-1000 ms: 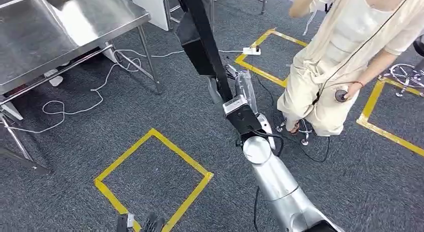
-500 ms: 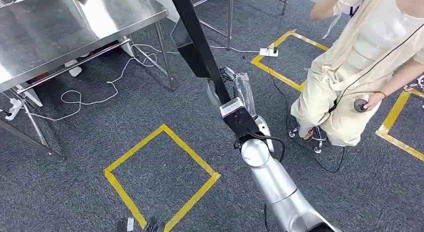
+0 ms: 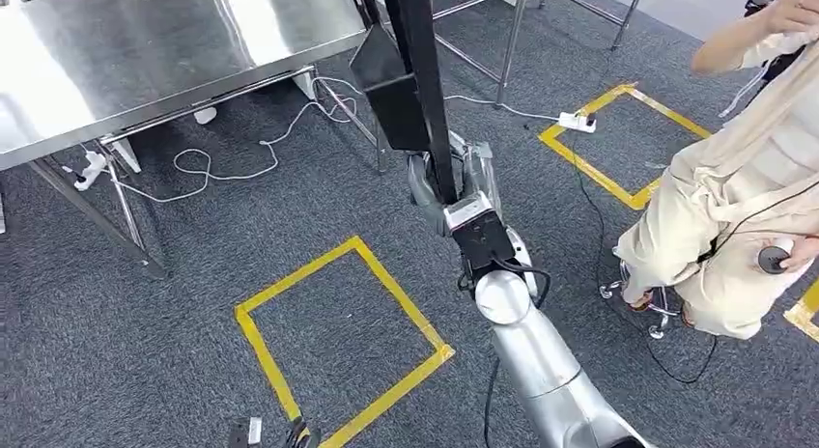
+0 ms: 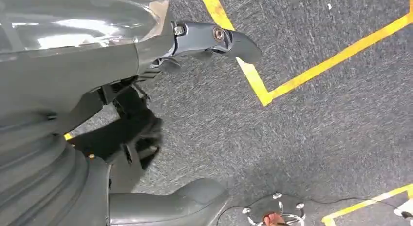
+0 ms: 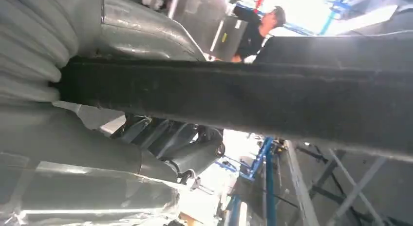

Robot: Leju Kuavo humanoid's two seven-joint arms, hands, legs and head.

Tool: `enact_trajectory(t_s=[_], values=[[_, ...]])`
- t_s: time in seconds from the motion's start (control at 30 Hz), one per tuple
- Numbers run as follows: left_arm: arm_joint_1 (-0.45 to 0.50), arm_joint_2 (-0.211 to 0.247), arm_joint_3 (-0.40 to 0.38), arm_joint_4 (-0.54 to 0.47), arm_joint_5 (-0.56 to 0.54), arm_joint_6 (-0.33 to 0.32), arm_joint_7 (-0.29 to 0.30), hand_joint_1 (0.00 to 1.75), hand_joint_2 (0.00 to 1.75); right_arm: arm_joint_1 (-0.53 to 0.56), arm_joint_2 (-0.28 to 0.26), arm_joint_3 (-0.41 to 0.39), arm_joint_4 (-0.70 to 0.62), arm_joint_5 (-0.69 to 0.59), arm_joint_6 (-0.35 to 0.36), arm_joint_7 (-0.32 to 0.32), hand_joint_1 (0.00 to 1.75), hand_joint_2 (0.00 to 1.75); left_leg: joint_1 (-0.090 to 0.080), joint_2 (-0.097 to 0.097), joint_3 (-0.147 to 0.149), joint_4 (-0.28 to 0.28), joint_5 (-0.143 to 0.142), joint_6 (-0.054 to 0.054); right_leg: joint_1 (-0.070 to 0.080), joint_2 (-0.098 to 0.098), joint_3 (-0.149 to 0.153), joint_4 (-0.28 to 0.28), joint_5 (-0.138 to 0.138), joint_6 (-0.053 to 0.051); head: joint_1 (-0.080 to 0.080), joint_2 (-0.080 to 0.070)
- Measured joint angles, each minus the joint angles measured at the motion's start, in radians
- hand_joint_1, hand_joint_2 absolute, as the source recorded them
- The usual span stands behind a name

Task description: Take the parts from the cabinet and place them on the table.

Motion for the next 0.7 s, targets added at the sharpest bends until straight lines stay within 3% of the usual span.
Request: enact_trajectory(t_s=[0.07,0.13,0.2,0.27,0.3,0.33,0.37,0.4,0.47,0.5,0.63,0.67,0.7], values=[[0.0,0.0,0.0,0.0,0.002,-0.001,0.005,0.0,1.75,0.006,0.001,-0.003,-0.011,0.0,0.0,0.014,1.75,1.75,-0.001,0.0,-0.008,0.005,-0.003,-0.004,0.0,-0.001,0.002,-0.008,0.004,-0.02,-0.001,0.0],[0.002,0.0,0.0,0.0,0.006,-0.002,0.007,0.0,1.75,0.008,0.001,-0.007,-0.018,-0.001,0.001,0.019,1.75,1.75,0.002,0.0,-0.008,0.005,-0.005,-0.008,0.002,-0.001,0.002,-0.01,0.005,-0.03,0.0,0.0],[0.0,0.0,0.0,0.0,0.008,-0.008,0.007,0.0,1.75,0.008,0.003,-0.01,-0.026,-0.001,0.006,0.021,1.75,1.75,0.005,0.031,-0.024,0.049,-0.039,-0.024,-0.007,-0.002,0.008,-0.012,0.003,-0.045,-0.004,0.0],[0.0,0.0,0.0,0.0,0.01,-0.009,0.007,0.0,1.75,0.008,0.003,-0.01,-0.029,-0.001,0.009,0.021,1.75,1.75,0.014,0.048,-0.1,0.206,-0.117,-0.037,-0.006,-0.003,0.01,-0.012,0.0,-0.049,-0.004,0.0],[0.0,0.0,0.0,0.0,0.01,-0.009,0.007,0.0,1.75,0.01,0.003,-0.01,-0.029,-0.001,0.009,0.021,1.75,1.75,0.017,0.05,-0.141,0.281,-0.143,-0.04,-0.005,-0.005,0.01,-0.012,-0.001,-0.05,-0.004,0.0],[0.001,0.0,0.0,0.0,0.01,-0.009,0.007,0.0,1.75,0.012,0.003,-0.011,-0.029,-0.001,0.009,0.021,1.75,1.75,0.019,0.052,-0.169,0.327,-0.147,-0.043,-0.005,-0.005,0.01,-0.012,-0.001,-0.05,-0.004,0.0],[0.001,0.0,0.0,0.0,0.01,-0.009,0.007,0.0,1.75,0.014,0.003,-0.011,-0.029,-0.001,0.009,0.023,1.75,1.75,0.02,0.052,-0.169,0.315,-0.127,-0.042,-0.005,-0.006,0.012,-0.012,-0.002,-0.051,-0.004,0.0],[0.001,0.0,0.0,0.0,0.011,-0.009,0.007,0.0,1.75,0.014,0.003,-0.011,-0.029,-0.001,0.009,0.023,1.75,1.75,0.02,0.052,-0.14,0.248,-0.081,-0.039,-0.005,-0.005,0.014,-0.012,-0.003,-0.051,-0.004,0.0],[-0.001,0.0,0.0,0.0,0.011,-0.011,0.007,0.0,1.75,0.013,0.004,-0.011,-0.033,-0.001,0.011,0.023,1.75,1.75,0.018,0.054,-0.038,0.049,0.012,-0.022,-0.003,-0.005,0.021,-0.012,-0.005,-0.052,-0.004,0.0],[-0.004,0.001,0.0,0.0,0.012,-0.012,0.007,0.0,1.75,0.012,0.005,-0.011,-0.035,-0.001,0.013,0.023,1.75,1.75,0.01,0.065,-0.019,0.009,0.0,-0.013,0.002,-0.005,0.022,-0.013,-0.007,-0.047,-0.003,0.0],[-0.003,0.001,0.0,0.0,0.014,-0.015,0.007,0.0,1.75,0.01,0.007,-0.013,-0.036,-0.001,0.021,0.027,1.75,1.75,0.001,0.054,-0.018,0.003,0.002,-0.001,-0.001,-0.011,0.026,-0.024,-0.006,-0.031,-0.004,0.0],[-0.004,0.0,0.0,0.0,0.014,-0.015,0.007,0.0,1.75,0.008,0.008,-0.014,-0.038,-0.001,0.022,0.029,1.75,1.75,0.014,0.052,-0.001,-0.022,0.017,0.007,0.009,-0.011,0.019,-0.019,-0.011,-0.024,-0.002,0.0],[-0.004,-0.003,0.0,0.0,0.014,-0.016,0.005,0.0,1.75,0.006,0.008,-0.016,-0.039,-0.001,0.023,0.031,1.75,1.75,0.011,0.052,0.008,-0.032,0.019,0.008,0.004,-0.01,0.014,0.004,-0.021,-0.024,-0.001,0.0]])
